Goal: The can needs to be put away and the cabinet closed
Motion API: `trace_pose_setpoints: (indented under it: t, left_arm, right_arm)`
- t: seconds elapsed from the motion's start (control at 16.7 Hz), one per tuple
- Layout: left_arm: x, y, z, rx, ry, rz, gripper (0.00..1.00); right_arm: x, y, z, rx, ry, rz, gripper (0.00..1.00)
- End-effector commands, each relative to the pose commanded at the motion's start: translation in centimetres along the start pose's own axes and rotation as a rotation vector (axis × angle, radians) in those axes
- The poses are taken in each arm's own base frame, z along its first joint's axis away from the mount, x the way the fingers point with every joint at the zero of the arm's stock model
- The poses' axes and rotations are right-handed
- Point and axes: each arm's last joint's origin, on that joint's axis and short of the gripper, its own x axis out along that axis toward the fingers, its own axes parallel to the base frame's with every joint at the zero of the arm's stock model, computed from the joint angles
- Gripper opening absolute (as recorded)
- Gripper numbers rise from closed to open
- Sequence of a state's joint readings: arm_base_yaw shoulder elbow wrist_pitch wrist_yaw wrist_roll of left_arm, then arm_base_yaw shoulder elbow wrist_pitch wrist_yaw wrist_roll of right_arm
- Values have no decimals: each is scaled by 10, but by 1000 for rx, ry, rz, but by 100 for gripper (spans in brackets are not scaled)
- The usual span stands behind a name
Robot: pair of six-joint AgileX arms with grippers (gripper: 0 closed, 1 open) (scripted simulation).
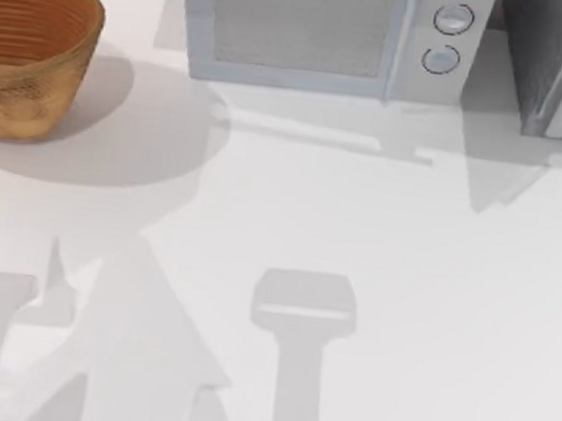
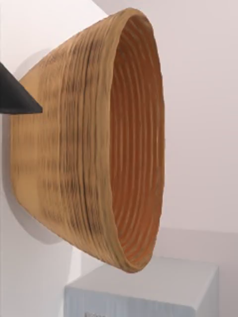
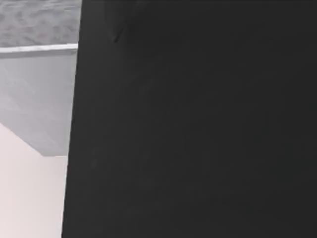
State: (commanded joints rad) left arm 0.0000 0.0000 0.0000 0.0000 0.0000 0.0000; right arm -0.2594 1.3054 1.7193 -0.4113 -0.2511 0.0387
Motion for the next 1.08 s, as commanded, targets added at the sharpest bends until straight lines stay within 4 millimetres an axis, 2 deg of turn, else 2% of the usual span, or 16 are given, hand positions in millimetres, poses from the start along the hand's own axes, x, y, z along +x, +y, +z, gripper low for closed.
trace_pose_setpoints:
  t: [0.3,0.54,0.78,0.96,1.02,1.08]
  left_arm:
    - [0,0,0,0,0,0,100]
    - [0,0,0,0,0,0,100]
    - [0,0,0,0,0,0,100]
    - [0,0,0,0,0,0,100]
    - [0,0,0,0,0,0,100]
    - [0,0,0,0,0,0,100]
  right_arm:
    - [1,83,-2,-5,4,-6,100]
    - [-13,131,-3,-16,4,-4,100]
    - [-22,151,-3,-22,5,-1,100]
    - [-22,151,-3,-22,5,-1,100]
    - [-28,143,2,-24,-13,-35,100]
    - [-28,143,2,-24,-13,-35,100]
